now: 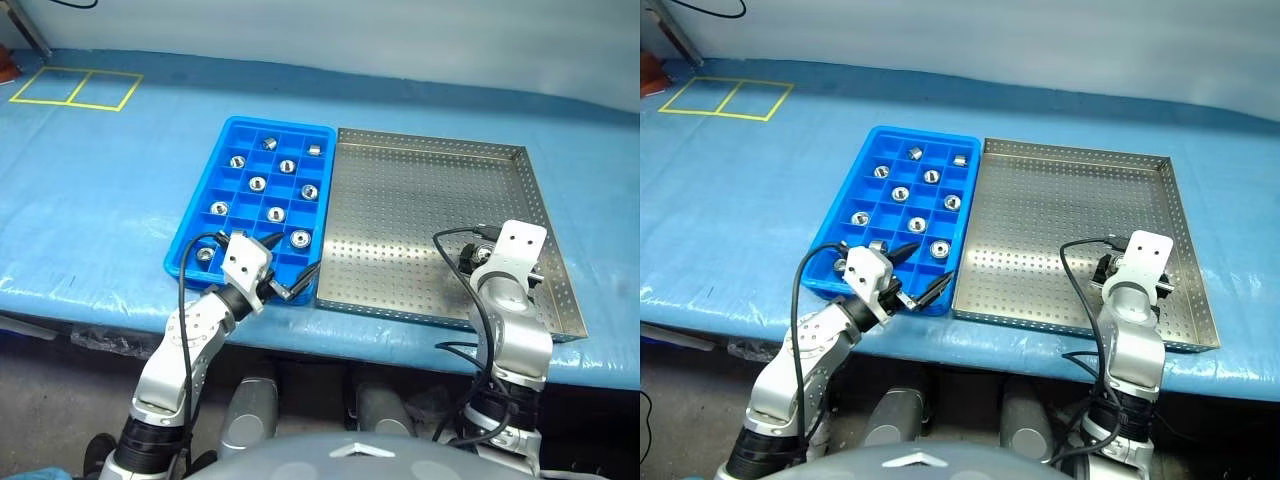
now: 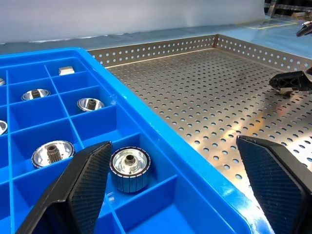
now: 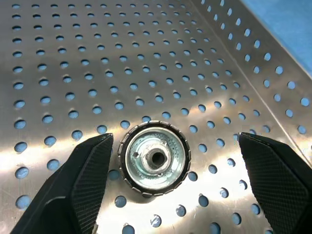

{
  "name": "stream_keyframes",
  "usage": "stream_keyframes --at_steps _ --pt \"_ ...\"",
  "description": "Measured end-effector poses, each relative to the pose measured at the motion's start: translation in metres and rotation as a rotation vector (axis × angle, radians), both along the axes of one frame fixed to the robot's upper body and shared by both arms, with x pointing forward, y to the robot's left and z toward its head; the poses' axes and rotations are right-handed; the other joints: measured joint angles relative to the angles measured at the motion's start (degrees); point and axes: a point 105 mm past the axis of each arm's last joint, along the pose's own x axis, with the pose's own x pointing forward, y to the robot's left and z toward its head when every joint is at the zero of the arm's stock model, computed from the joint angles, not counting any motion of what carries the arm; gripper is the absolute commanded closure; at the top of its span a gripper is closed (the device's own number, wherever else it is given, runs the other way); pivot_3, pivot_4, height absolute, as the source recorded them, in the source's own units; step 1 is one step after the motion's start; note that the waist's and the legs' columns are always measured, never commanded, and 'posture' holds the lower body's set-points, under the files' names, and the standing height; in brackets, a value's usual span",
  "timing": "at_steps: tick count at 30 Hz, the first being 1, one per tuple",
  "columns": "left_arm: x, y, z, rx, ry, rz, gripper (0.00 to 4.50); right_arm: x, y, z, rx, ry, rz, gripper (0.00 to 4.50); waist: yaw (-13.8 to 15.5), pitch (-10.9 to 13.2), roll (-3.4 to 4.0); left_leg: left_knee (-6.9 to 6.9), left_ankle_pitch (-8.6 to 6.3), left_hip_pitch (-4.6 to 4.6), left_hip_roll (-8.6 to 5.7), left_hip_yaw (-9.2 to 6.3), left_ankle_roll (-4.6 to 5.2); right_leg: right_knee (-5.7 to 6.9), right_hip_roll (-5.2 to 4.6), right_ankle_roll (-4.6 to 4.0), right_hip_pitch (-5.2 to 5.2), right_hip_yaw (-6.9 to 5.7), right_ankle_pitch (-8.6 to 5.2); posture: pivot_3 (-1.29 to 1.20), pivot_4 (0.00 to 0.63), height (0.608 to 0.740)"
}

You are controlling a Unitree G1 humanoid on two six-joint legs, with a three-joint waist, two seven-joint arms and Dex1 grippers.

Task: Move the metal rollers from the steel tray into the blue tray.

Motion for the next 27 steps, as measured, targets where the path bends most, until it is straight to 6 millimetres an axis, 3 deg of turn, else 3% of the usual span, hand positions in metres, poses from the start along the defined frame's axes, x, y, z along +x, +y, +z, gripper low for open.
stream_keyframes --at_steps 5,6,12,15,19,24,27 --pt "-0.001 -0.002 0.000 -0.001 0.001 -0.005 0.00 0.004 0.008 0.000 0.005 -0.002 0.036 2.63 0.0 0.0 0.02 0.02 0.00 0.02 0.00 0.00 0.00 0.07 0.00 -0.01 -0.01 0.01 -0.01 0.13 0.150 0.740" --pt "-0.001 -0.002 0.000 -0.001 0.001 -0.004 0.00 0.005 0.009 0.000 0.005 -0.004 0.042 2.71 0.0 0.0 0.02 0.04 0.00 0.02 0.00 0.00 0.00 0.09 0.00 -0.02 -0.01 0.01 -0.01 0.13 0.150 0.740" --pt "0.001 -0.001 0.000 -0.002 -0.003 0.014 0.00 0.016 0.032 0.006 0.003 -0.021 0.149 2.71 -0.1 0.1 0.09 0.15 0.00 0.02 0.01 0.00 0.00 0.20 0.01 -0.02 -0.02 0.02 -0.01 0.14 0.150 0.740" --pt "0.002 0.001 0.001 -0.003 -0.007 0.030 0.00 0.035 0.063 0.025 -0.023 -0.060 0.305 2.71 -0.4 0.1 0.17 0.20 0.01 0.05 0.02 0.00 0.01 0.27 0.03 -0.02 -0.02 0.03 -0.01 0.16 0.150 0.740" --pt "0.004 0.010 0.001 0.000 -0.010 0.072 0.00 0.053 0.120 0.053 -0.036 -0.081 0.571 2.71 -0.2 0.1 0.17 0.18 0.01 0.04 0.04 -0.06 0.02 0.28 0.08 -0.04 -0.02 0.01 -0.02 0.18 0.150 0.740" --pt "0.004 0.032 -0.001 0.008 -0.005 0.163 0.00 0.060 0.175 0.081 -0.066 -0.102 0.833 2.71 0.5 0.1 0.15 0.13 0.01 -0.02 0.01 -0.10 0.02 0.23 0.07 -0.05 -0.03 0.00 -0.02 0.23 0.150 0.740" --pt "-0.001 0.042 -0.001 0.008 -0.002 0.207 0.00 0.059 0.199 0.082 -0.066 -0.067 0.954 2.71 1.1 0.1 0.14 0.11 0.01 -0.02 0.00 -0.11 0.02 0.22 0.07 -0.05 -0.03 -0.01 -0.02 0.26 0.150 0.740"
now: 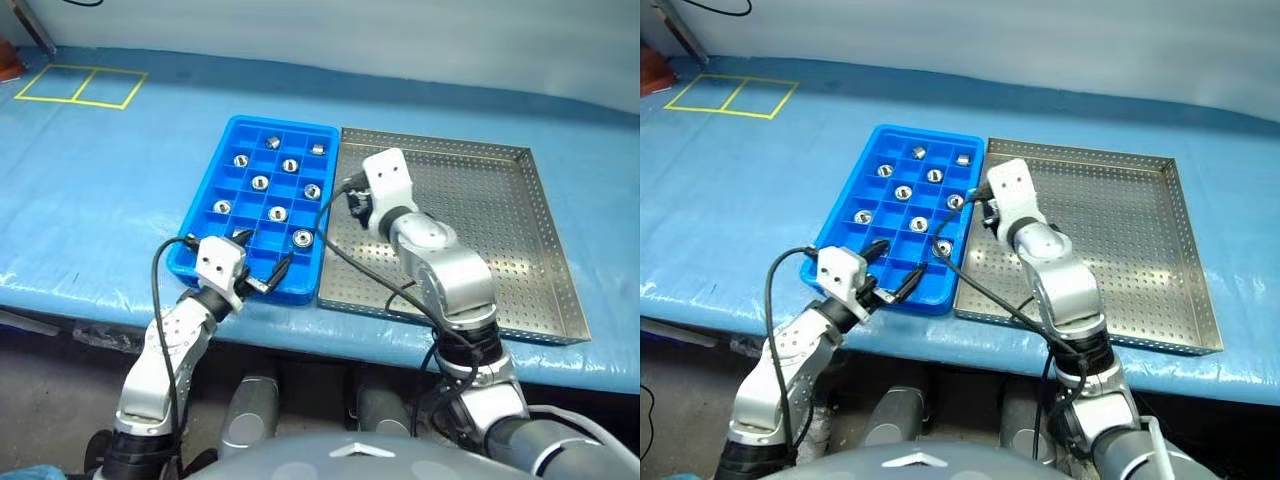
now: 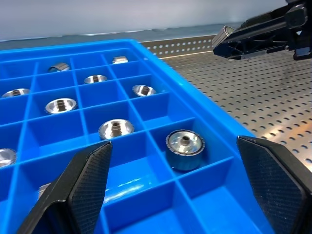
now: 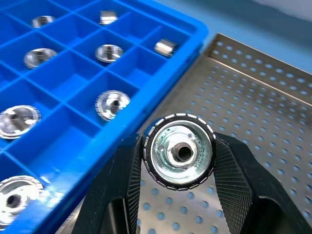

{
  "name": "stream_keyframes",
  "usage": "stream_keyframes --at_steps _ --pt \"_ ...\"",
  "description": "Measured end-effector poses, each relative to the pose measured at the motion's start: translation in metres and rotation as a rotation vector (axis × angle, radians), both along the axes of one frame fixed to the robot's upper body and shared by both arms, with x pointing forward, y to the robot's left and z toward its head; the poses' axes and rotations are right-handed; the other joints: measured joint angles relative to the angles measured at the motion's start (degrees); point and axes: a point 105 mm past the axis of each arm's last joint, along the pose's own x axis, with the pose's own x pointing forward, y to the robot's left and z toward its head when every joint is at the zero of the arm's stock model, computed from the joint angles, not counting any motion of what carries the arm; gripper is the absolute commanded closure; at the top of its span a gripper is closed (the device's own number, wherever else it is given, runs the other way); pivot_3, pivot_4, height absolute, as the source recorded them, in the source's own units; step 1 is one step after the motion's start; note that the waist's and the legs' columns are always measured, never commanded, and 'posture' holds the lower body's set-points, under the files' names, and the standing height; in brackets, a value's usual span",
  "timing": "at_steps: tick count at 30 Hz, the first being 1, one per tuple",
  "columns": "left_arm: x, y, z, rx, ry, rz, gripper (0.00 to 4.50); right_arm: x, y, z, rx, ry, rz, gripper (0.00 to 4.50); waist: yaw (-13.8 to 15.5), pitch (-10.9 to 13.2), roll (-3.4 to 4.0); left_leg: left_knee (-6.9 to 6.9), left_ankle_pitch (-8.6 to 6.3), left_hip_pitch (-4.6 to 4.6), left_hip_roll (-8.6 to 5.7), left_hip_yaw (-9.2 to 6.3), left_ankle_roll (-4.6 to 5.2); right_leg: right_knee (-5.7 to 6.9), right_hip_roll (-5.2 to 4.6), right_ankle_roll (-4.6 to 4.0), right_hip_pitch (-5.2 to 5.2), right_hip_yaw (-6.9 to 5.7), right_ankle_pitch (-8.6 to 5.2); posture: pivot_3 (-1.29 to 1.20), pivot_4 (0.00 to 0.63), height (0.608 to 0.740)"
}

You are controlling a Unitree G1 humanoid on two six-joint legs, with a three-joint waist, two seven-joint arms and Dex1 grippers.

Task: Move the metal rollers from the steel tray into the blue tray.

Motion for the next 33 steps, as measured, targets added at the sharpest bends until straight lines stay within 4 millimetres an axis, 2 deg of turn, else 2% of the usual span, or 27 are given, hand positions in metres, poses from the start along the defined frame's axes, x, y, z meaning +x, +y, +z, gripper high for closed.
stream_keyframes --at_steps 4,9,13,19,26,28,30,33 --pt "-0.010 0.011 -0.002 -0.007 0.015 0.051 0.00 -0.012 0.034 -0.005 0.002 0.088 0.174 2.71 0.4 0.0 -0.01 -0.01 0.00 0.00 0.01 -0.02 0.00 0.02 0.00 -0.02 -0.02 -0.01 -0.01 0.30 0.150 0.740" --pt "-0.019 0.022 -0.003 -0.014 0.026 0.104 0.00 -0.029 0.060 -0.017 -0.011 0.202 0.341 2.71 1.3 0.0 -0.01 0.00 -0.01 0.01 0.02 -0.05 -0.01 0.01 0.00 -0.04 -0.01 -0.07 -0.03 0.33 0.150 0.740" --pt "-0.023 0.026 -0.003 -0.012 0.029 0.130 0.00 -0.038 0.069 -0.033 -0.036 0.288 0.401 2.71 2.3 0.0 -0.01 -0.01 -0.02 -0.01 0.02 -0.05 -0.03 0.01 0.00 -0.04 -0.05 -0.08 -0.04 0.36 0.150 0.740" --pt "-0.029 0.026 -0.006 -0.015 0.045 0.140 0.00 -0.040 0.074 -0.034 -0.066 0.301 0.436 2.71 2.4 0.0 -0.07 -0.18 -0.03 0.09 0.10 0.01 -0.05 0.01 0.03 -0.15 -0.08 -0.09 -0.10 0.39 0.150 0.740" --pt "-0.030 0.023 -0.003 -0.021 0.038 0.140 0.00 -0.043 0.078 -0.033 -0.053 0.308 0.473 2.71 2.4 0.0 -0.08 -0.32 -0.10 0.13 0.42 0.00 -0.16 0.04 0.40 -0.35 -0.16 -0.11 -0.21 0.40 0.150 0.740" --pt "-0.030 0.023 -0.003 -0.021 0.038 0.141 0.00 -0.048 0.083 -0.032 -0.032 0.303 0.522 2.71 2.4 0.0 -0.09 -0.32 -0.16 0.12 0.51 -0.01 -0.22 0.04 0.51 -0.41 -0.19 -0.10 -0.25 0.40 0.150 0.740" --pt "-0.030 0.022 -0.003 -0.023 0.038 0.139 0.00 -0.058 0.098 -0.026 0.027 0.263 0.607 2.71 2.5 0.0 -0.08 -0.34 -0.20 0.11 0.60 -0.03 -0.22 0.05 0.62 -0.48 -0.21 -0.11 -0.29 0.39 0.150 0.740" --pt "-0.030 0.023 -0.003 -0.021 0.035 0.145 0.00 -0.059 0.103 -0.019 0.044 0.211 0.627 2.71 3.6 0.0 -0.08 -0.30 -0.21 0.08 0.68 -0.14 -0.25 0.04 0.79 -0.53 -0.17 -0.10 -0.32 0.39 0.150 0.740"
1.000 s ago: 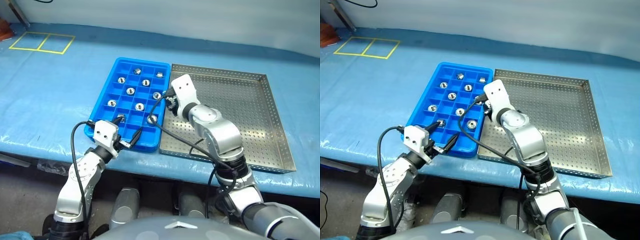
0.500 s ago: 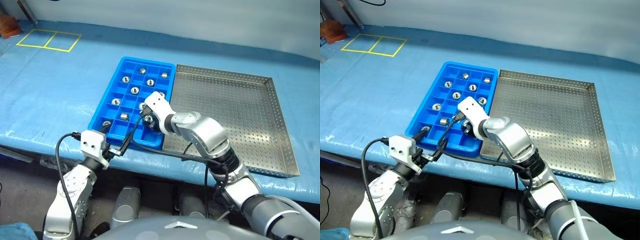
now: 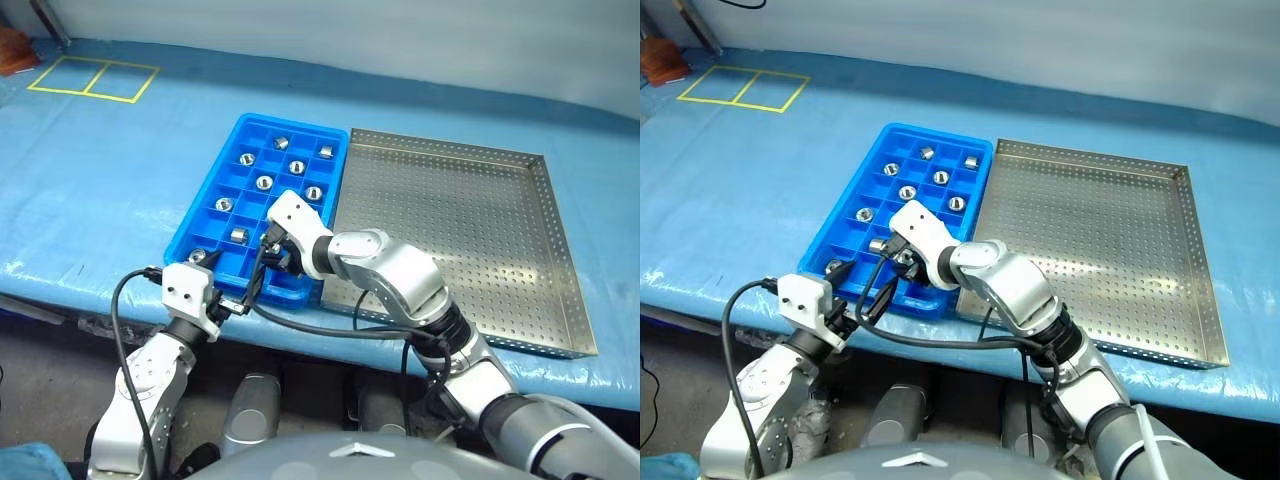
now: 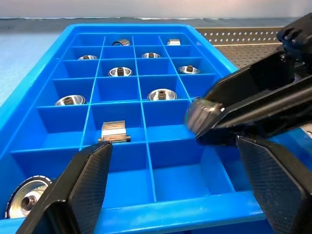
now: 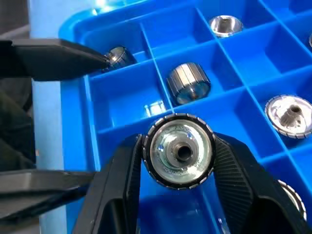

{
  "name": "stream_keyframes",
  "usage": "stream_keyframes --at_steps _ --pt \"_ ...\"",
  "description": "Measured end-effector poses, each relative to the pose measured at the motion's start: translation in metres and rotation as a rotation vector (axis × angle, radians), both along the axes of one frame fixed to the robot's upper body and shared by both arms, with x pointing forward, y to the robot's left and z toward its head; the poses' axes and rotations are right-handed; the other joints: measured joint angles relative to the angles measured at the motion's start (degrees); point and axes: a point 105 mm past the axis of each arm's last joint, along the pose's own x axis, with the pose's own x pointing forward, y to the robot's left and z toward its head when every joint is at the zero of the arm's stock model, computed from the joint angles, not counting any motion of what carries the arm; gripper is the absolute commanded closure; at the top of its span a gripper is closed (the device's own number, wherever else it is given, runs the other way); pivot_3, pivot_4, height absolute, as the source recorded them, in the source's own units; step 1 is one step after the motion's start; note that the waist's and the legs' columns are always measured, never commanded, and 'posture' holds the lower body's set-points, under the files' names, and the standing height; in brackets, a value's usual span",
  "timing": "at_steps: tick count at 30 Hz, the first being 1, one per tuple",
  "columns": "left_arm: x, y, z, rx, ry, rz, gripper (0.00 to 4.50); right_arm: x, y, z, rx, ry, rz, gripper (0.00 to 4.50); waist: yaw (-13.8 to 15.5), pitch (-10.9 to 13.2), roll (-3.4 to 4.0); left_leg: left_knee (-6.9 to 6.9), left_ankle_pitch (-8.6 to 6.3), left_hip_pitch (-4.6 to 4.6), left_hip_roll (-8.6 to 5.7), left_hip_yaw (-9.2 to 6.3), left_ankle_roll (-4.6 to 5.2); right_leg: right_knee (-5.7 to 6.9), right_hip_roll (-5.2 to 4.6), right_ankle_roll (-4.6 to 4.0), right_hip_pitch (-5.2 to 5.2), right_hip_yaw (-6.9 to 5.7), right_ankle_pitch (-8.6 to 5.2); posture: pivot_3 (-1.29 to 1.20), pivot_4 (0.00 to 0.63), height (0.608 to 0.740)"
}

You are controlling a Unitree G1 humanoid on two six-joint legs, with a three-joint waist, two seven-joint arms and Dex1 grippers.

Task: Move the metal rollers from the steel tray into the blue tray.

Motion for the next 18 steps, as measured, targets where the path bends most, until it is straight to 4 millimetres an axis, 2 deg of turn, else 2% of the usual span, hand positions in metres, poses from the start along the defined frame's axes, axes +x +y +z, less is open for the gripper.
stream_keyframes --at_steps 3,11,18 --pt "0.000 0.000 0.000 0.000 0.000 -0.003 0.00 -0.003 0.001 0.004 0.009 -0.012 0.017 2.71 0.8 0.0 -0.01 0.08 -0.01 0.01 0.01 -0.01 -0.03 0.00 0.01 0.00 0.04 0.01 0.00 0.38 0.150 0.740" --pt "-0.003 -0.004 -0.004 0.004 0.023 -0.029 0.00 -0.007 -0.002 -0.005 -0.047 0.018 0.032 2.71 1.6 0.0 0.00 0.07 -0.04 -0.01 0.04 0.01 -0.10 0.00 0.02 -0.04 -0.01 0.01 -0.01 0.38 0.150 0.740" --pt "-0.004 -0.006 -0.006 0.011 0.030 -0.045 0.00 -0.001 0.000 -0.015 -0.102 0.030 0.033 2.71 1.8 0.0 0.05 0.08 -0.05 0.05 0.04 0.04 -0.11 -0.02 0.02 -0.04 0.05 0.02 -0.01 0.38 0.150 0.740"
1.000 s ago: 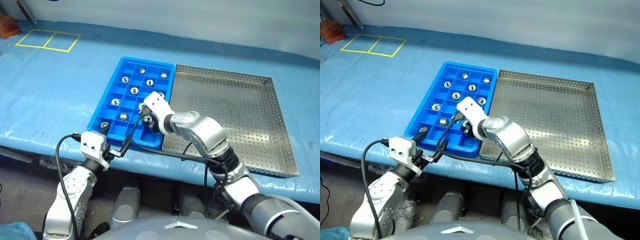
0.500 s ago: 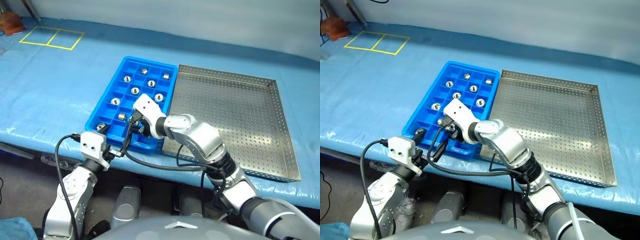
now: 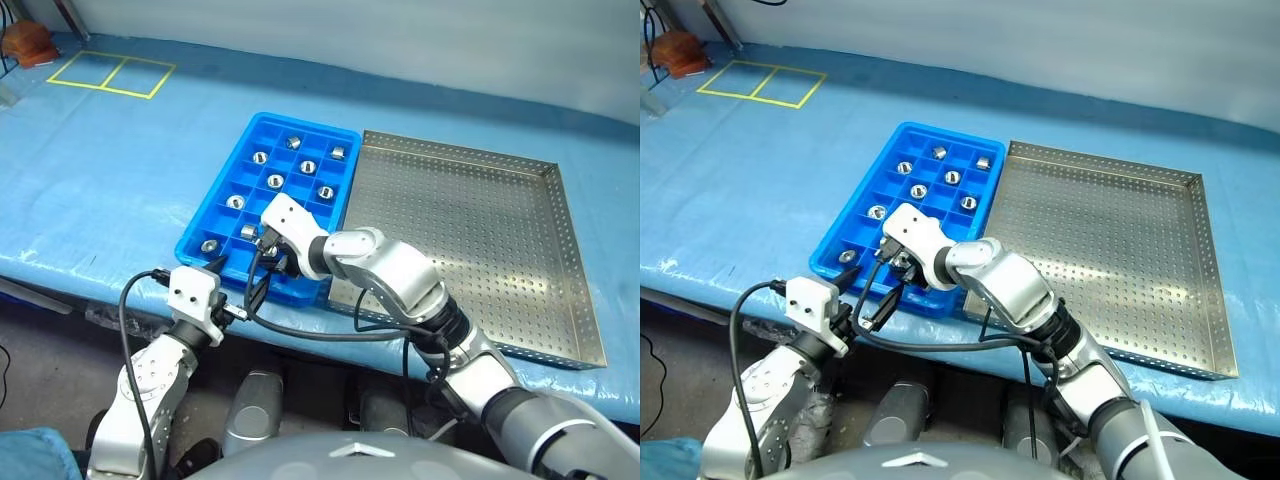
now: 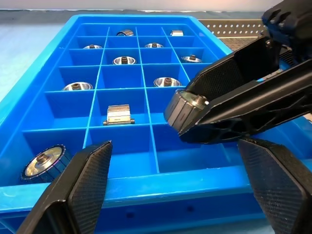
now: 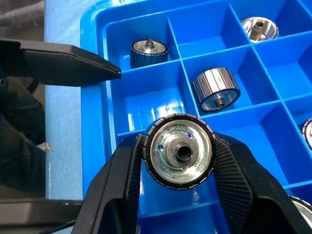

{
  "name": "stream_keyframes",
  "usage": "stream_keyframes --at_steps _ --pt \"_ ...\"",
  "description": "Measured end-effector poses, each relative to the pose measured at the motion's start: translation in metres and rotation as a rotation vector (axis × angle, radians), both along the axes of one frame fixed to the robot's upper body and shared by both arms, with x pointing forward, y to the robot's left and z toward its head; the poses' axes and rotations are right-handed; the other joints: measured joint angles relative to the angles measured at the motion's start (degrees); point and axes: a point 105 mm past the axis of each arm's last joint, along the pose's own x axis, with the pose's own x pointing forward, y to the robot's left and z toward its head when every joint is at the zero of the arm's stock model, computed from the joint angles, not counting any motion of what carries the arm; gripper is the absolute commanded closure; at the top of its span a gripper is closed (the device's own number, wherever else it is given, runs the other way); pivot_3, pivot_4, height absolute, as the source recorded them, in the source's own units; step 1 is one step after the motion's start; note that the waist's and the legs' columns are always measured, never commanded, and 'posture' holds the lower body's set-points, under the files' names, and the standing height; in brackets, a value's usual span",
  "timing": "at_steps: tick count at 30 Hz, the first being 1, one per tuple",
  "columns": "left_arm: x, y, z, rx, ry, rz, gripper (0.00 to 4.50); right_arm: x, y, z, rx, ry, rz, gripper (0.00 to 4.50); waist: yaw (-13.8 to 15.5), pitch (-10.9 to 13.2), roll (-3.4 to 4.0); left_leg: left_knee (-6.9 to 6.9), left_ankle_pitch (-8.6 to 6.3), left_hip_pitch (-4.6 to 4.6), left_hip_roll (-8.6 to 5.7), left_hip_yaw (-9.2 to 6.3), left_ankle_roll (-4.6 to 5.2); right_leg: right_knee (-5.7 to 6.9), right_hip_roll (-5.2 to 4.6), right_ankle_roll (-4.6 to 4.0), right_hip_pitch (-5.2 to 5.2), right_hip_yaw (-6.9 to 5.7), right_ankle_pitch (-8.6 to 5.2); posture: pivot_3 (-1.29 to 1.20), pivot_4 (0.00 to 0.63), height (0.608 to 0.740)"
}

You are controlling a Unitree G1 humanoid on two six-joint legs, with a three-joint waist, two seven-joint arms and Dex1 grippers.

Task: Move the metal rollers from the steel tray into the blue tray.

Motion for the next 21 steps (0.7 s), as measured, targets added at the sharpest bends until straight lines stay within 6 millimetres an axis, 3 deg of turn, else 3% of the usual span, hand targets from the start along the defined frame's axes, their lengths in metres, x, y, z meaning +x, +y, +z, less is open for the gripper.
stream_keyframes --at_steps 4,8,13,21 --pt "-0.002 -0.001 -0.001 0.004 0.006 -0.012 0.00 0.000 0.001 -0.003 -0.010 0.010 0.006 2.71 0.2 0.0 0.07 0.00 0.00 0.07 0.00 0.02 -0.01 0.02 0.00 0.00 0.04 0.01 0.00 0.38 0.150 0.740" --pt "-0.004 -0.001 -0.003 0.011 0.015 -0.028 0.00 0.001 0.000 -0.006 -0.020 0.020 0.000 1.36 0.3 -0.1 0.20 0.00 -0.01 0.10 0.01 0.02 -0.01 0.02 0.00 0.00 0.04 0.01 0.00 0.38 0.150 0.740" --pt "-0.005 -0.001 -0.004 0.015 0.018 -0.040 0.00 0.007 -0.005 -0.006 -0.016 0.024 -0.035 0.01 0.4 -0.2 0.29 0.00 -0.01 0.10 0.01 0.03 -0.02 0.01 -0.01 0.00 0.03 0.02 0.00 0.38 0.150 0.740" --pt "-0.004 -0.005 -0.002 0.012 0.016 -0.081 0.00 0.003 -0.013 -0.002 0.046 0.008 -0.094 0.01 0.5 -0.2 0.27 0.04 -0.02 -0.05 0.00 0.02 -0.04 -0.03 -0.01 0.00 -0.04 0.01 -0.01 0.32 0.150 0.740"
